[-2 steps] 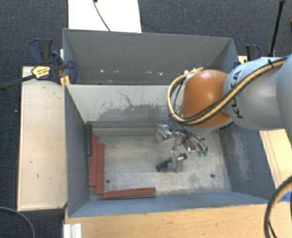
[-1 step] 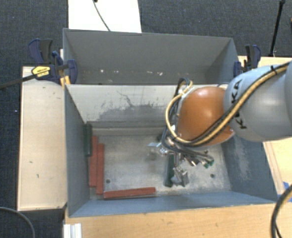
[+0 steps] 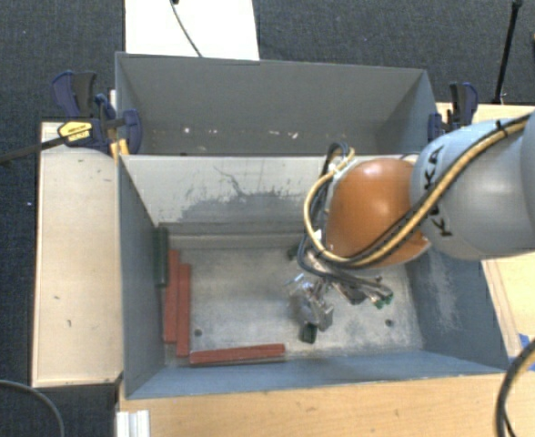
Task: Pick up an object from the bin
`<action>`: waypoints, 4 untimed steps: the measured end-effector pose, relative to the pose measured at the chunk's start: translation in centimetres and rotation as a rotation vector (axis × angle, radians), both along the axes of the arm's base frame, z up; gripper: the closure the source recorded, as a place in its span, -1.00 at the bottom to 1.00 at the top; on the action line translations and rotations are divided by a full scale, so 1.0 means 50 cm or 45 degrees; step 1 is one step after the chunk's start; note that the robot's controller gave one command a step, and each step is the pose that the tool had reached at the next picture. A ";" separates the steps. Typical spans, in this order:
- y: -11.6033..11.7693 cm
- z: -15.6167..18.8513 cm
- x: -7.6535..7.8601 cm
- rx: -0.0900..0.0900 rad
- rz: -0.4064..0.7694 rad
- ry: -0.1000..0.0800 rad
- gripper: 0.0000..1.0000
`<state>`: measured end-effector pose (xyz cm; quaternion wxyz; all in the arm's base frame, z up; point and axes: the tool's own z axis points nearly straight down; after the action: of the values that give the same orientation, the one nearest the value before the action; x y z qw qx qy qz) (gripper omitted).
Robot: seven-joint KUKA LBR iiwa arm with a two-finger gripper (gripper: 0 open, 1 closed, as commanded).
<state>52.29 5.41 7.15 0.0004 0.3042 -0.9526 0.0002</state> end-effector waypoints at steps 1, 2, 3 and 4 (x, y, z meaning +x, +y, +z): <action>0.002 -0.001 0.001 0.003 -0.002 -0.004 -1.00; -0.127 0.058 0.093 -0.002 -0.300 -0.010 -1.00; -0.157 -0.003 -0.069 0.002 0.264 -0.005 -1.00; -0.157 -0.003 -0.069 0.003 0.260 -0.004 1.00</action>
Offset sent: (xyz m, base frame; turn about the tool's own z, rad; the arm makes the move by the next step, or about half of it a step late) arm 0.0000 0.0000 0.0000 0.0000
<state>48.84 -2.42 7.01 -0.0014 0.3998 -0.9166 -0.0004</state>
